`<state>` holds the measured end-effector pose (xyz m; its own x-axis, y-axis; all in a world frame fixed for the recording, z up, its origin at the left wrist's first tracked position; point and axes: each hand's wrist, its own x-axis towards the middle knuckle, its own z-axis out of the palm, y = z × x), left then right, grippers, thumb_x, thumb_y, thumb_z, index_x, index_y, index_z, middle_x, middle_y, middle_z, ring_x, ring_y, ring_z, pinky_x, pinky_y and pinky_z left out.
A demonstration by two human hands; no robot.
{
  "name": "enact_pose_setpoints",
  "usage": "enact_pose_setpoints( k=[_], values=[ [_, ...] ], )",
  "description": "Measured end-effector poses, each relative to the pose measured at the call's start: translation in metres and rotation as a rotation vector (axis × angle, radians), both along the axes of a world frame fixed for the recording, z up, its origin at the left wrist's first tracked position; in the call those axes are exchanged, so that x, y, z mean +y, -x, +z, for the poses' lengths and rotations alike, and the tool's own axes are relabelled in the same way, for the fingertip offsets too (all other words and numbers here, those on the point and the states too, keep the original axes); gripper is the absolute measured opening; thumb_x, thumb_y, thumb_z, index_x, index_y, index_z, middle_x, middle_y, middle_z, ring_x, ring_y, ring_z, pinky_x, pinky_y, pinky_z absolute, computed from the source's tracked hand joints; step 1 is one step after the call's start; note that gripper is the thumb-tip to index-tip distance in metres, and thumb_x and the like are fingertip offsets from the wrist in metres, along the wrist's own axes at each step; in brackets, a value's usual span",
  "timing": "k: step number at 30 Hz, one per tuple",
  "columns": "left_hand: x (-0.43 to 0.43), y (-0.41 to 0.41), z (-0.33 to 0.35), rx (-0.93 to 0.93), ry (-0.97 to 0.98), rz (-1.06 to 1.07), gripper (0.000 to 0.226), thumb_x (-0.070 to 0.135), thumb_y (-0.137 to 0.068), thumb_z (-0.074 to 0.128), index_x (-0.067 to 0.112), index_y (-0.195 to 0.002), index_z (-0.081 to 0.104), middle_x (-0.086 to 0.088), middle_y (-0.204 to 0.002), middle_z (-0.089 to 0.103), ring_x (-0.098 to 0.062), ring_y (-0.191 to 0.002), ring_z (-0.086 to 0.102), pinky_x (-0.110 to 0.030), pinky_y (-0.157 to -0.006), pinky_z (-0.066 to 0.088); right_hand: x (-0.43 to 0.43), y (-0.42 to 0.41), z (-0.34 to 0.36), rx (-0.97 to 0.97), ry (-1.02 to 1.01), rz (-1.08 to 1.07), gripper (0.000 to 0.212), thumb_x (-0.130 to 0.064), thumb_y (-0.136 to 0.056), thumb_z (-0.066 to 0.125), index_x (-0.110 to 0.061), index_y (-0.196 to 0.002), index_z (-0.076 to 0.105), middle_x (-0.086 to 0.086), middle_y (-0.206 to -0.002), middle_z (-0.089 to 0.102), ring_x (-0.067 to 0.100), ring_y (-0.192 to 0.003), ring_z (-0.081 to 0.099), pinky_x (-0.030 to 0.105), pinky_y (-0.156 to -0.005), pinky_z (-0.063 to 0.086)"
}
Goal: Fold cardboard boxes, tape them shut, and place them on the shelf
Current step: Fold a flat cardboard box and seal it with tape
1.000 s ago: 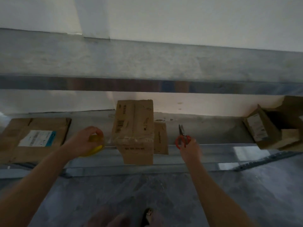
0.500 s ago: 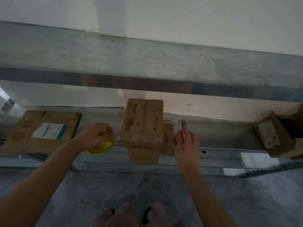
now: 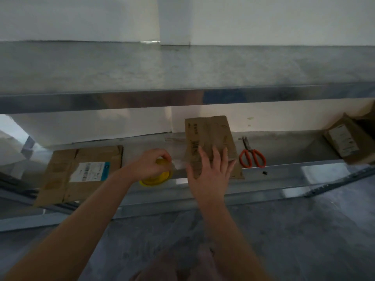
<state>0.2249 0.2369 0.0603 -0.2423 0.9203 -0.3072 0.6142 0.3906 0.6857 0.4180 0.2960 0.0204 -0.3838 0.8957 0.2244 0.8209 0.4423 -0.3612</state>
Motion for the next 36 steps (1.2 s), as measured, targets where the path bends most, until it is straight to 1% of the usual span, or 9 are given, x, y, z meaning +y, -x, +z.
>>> enact_pose_setpoints(
  k=[2, 9, 14, 17, 21, 26, 32, 34, 36],
  values=[
    [-0.002, 0.003, 0.0, -0.004, -0.019, -0.032, 0.018, 0.03, -0.086, 0.068, 0.025, -0.104, 0.065, 0.014, -0.1, 0.057, -0.003, -0.091, 0.052, -0.008, -0.07, 0.037, 0.0, 0.005, -0.004, -0.016, -0.031, -0.007, 0.062, -0.064, -0.088, 0.046, -0.036, -0.143, 0.044, 0.008, -0.156, 0.031, 0.038, -0.149, 0.011, 0.064, -0.118, 0.005],
    [0.005, 0.01, -0.005, -0.1, -0.064, -0.058, 0.015, 0.031, -0.084, 0.07, 0.031, -0.099, 0.065, 0.014, -0.102, 0.06, -0.002, -0.093, 0.055, -0.019, -0.076, 0.043, 0.005, 0.007, -0.01, 0.181, 0.0, -0.121, 0.056, -0.064, -0.088, 0.044, -0.032, -0.133, 0.056, 0.009, -0.149, 0.041, 0.036, -0.147, 0.017, 0.055, -0.119, -0.001],
    [0.013, 0.011, -0.01, -0.073, -0.085, -0.084, 0.01, 0.02, -0.084, 0.069, 0.024, -0.092, 0.066, 0.011, -0.095, 0.061, -0.006, -0.089, 0.055, -0.019, -0.074, 0.042, 0.008, 0.011, -0.011, 0.249, -0.075, -0.159, 0.046, -0.056, -0.085, 0.055, -0.028, -0.12, 0.065, 0.011, -0.14, 0.051, 0.04, -0.141, 0.03, 0.061, -0.117, 0.012],
    [0.01, 0.027, -0.014, 0.023, -0.066, -0.04, 0.011, 0.016, -0.085, 0.066, 0.02, -0.096, 0.066, 0.009, -0.095, 0.06, -0.007, -0.087, 0.053, -0.008, -0.066, 0.037, 0.012, 0.01, -0.013, 0.23, -0.075, -0.165, 0.045, -0.054, -0.083, 0.062, -0.029, -0.12, 0.065, 0.011, -0.141, 0.051, 0.039, -0.143, 0.028, 0.062, -0.118, 0.011],
    [0.0, 0.05, -0.014, 0.02, -0.028, -0.014, 0.015, 0.019, -0.087, 0.066, 0.019, -0.103, 0.065, 0.006, -0.103, 0.059, -0.011, -0.095, 0.053, -0.021, -0.073, 0.037, 0.016, 0.006, -0.011, 0.201, -0.065, -0.123, 0.048, -0.058, -0.084, 0.057, -0.031, -0.123, 0.063, 0.01, -0.143, 0.048, 0.04, -0.143, 0.027, 0.069, -0.114, 0.016],
    [-0.014, 0.049, -0.017, 0.013, -0.069, -0.052, 0.017, 0.03, -0.085, 0.069, 0.029, -0.101, 0.063, 0.009, -0.106, 0.06, -0.01, -0.097, 0.055, -0.02, -0.075, 0.041, 0.008, -0.004, 0.007, 0.001, -0.021, -0.08, 0.058, -0.065, -0.089, 0.038, -0.036, -0.138, 0.051, 0.007, -0.152, 0.04, 0.037, -0.148, 0.016, 0.067, -0.114, 0.0],
    [-0.032, 0.041, -0.006, 0.211, -0.229, -0.116, 0.02, 0.03, -0.085, 0.069, 0.03, -0.103, 0.06, 0.014, -0.106, 0.056, -0.006, -0.093, 0.054, -0.023, -0.076, 0.042, -0.028, 0.022, 0.023, -0.142, -0.236, 0.239, 0.05, -0.049, -0.093, 0.049, -0.021, -0.134, 0.056, 0.009, -0.146, 0.047, 0.032, -0.149, 0.017, 0.052, -0.121, 0.013],
    [-0.039, 0.04, -0.007, 0.262, -0.256, -0.104, 0.022, 0.032, -0.084, 0.069, 0.031, -0.104, 0.059, 0.017, -0.105, 0.054, -0.005, -0.092, 0.053, -0.027, -0.077, 0.045, -0.043, 0.041, 0.015, -0.218, -0.223, 0.342, 0.05, -0.05, -0.089, 0.057, -0.016, -0.124, 0.062, 0.011, -0.138, 0.054, 0.033, -0.144, 0.031, 0.048, -0.118, 0.021],
    [-0.046, 0.041, -0.009, 0.279, -0.275, -0.111, 0.023, 0.033, -0.083, 0.069, 0.032, -0.104, 0.059, 0.019, -0.105, 0.053, -0.005, -0.092, 0.054, -0.029, -0.077, 0.047, -0.051, 0.058, 0.005, -0.182, -0.181, 0.363, 0.048, -0.05, -0.081, 0.068, -0.013, -0.111, 0.069, 0.01, -0.121, 0.064, 0.034, -0.129, 0.051, 0.046, -0.109, 0.041]
  ],
)
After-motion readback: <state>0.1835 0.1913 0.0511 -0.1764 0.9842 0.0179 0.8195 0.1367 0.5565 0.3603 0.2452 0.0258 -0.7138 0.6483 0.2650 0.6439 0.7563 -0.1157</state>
